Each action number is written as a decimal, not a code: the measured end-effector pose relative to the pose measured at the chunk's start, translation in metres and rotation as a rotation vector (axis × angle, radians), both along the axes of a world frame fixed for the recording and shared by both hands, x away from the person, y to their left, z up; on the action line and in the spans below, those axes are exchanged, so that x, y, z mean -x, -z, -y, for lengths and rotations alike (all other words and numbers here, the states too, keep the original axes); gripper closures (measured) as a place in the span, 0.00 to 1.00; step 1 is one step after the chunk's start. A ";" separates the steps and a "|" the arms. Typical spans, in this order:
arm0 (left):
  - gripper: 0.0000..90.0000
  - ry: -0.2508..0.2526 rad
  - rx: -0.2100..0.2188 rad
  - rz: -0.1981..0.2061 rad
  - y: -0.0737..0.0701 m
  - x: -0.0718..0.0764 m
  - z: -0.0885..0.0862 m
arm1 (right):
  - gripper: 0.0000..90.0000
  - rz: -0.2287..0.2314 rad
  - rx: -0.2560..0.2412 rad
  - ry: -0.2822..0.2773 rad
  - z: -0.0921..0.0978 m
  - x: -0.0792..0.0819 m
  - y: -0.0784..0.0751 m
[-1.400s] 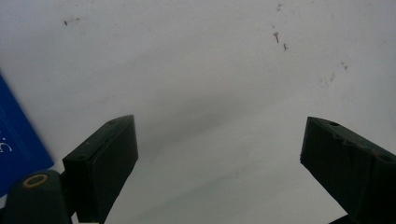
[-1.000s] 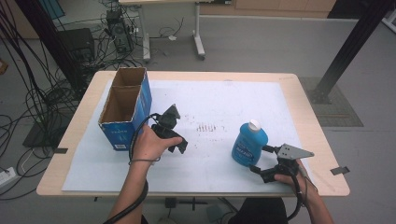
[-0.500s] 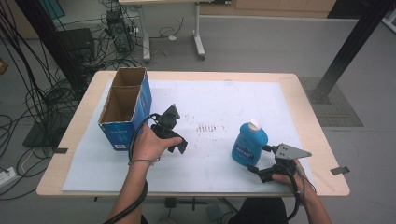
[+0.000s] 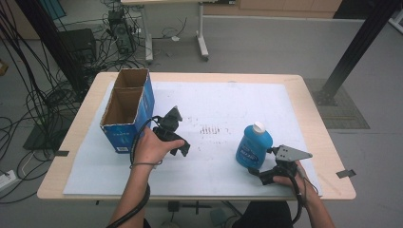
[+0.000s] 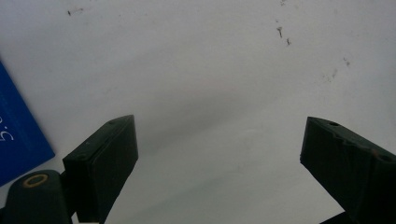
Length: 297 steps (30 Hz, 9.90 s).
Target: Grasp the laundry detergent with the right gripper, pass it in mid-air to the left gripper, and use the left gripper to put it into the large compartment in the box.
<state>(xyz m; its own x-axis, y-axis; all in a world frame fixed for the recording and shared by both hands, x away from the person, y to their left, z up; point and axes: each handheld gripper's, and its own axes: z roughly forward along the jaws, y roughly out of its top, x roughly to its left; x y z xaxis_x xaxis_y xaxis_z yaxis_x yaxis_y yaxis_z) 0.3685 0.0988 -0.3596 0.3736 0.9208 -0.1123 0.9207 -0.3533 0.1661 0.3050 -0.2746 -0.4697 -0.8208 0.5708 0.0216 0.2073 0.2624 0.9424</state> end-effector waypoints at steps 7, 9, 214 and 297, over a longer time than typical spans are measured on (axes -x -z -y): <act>0.13 -0.007 0.003 0.001 -0.001 0.000 -0.001 | 0.05 0.007 -0.001 -0.008 -0.004 -0.003 0.000; 0.13 -0.002 0.000 0.002 -0.002 0.001 -0.001 | 0.05 0.009 -0.002 -0.007 -0.005 -0.004 0.000; 0.13 0.014 0.014 0.003 -0.002 0.001 0.011 | 0.44 0.040 -0.050 -0.052 -0.019 -0.015 0.001; 0.13 0.097 0.038 0.035 -0.021 0.003 0.024 | 0.45 0.018 -0.091 -0.106 -0.014 -0.018 0.001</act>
<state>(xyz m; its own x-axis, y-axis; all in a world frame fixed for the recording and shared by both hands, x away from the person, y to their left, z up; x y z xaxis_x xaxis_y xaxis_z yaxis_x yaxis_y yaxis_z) 0.3652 0.0744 -0.3388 0.4650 0.8755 -0.1316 0.8758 -0.4333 0.2125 0.3232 -0.2603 -0.4707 -0.8773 0.4769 0.0538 0.1657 0.1957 0.9666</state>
